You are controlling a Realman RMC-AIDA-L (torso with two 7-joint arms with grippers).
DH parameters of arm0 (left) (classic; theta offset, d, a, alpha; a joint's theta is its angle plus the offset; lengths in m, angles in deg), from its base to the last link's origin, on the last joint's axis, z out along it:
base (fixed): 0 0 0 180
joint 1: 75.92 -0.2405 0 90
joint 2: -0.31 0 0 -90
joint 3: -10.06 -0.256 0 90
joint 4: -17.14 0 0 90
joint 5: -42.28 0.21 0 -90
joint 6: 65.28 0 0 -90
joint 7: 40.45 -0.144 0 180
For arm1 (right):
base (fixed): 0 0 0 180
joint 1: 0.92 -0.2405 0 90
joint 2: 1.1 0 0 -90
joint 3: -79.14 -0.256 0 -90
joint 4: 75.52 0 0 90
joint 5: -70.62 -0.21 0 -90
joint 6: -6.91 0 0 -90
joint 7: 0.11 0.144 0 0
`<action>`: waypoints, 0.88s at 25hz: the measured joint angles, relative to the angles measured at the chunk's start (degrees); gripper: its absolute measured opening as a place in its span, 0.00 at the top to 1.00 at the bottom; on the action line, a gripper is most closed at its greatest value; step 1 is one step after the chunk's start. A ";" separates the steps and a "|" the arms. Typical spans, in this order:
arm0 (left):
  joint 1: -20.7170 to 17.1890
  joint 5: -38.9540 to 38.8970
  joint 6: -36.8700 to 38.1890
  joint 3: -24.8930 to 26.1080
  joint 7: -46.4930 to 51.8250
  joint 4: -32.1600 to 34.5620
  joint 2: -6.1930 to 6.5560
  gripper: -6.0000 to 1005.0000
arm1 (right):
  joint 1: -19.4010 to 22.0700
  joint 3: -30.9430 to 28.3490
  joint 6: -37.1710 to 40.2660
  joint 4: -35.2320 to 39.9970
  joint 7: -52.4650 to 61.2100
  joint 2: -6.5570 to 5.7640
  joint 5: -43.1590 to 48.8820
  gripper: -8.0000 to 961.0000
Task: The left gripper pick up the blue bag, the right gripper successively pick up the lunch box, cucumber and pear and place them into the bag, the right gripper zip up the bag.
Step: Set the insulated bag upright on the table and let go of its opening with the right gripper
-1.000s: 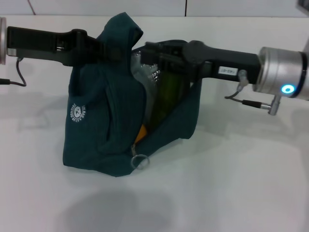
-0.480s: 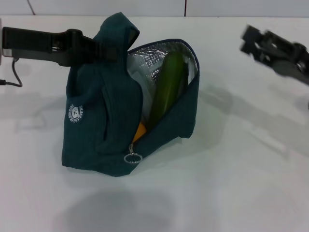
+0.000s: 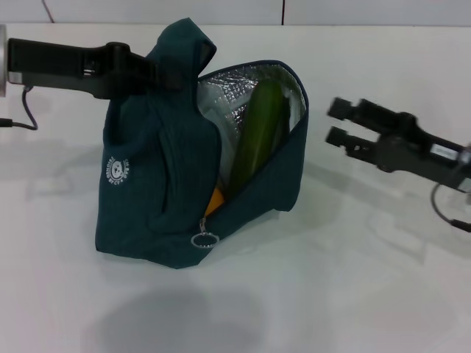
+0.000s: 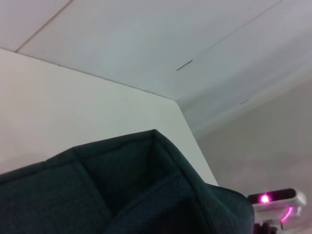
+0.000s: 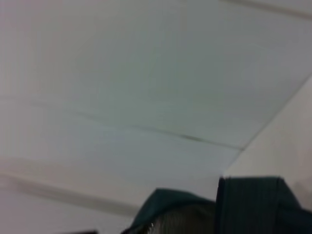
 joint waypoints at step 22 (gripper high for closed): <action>0.07 -0.09 0.60 -0.48 -0.90 -0.08 -0.65 0.95 | -4.14 4.99 -5.59 2.65 -4.52 0.80 0.94 0.51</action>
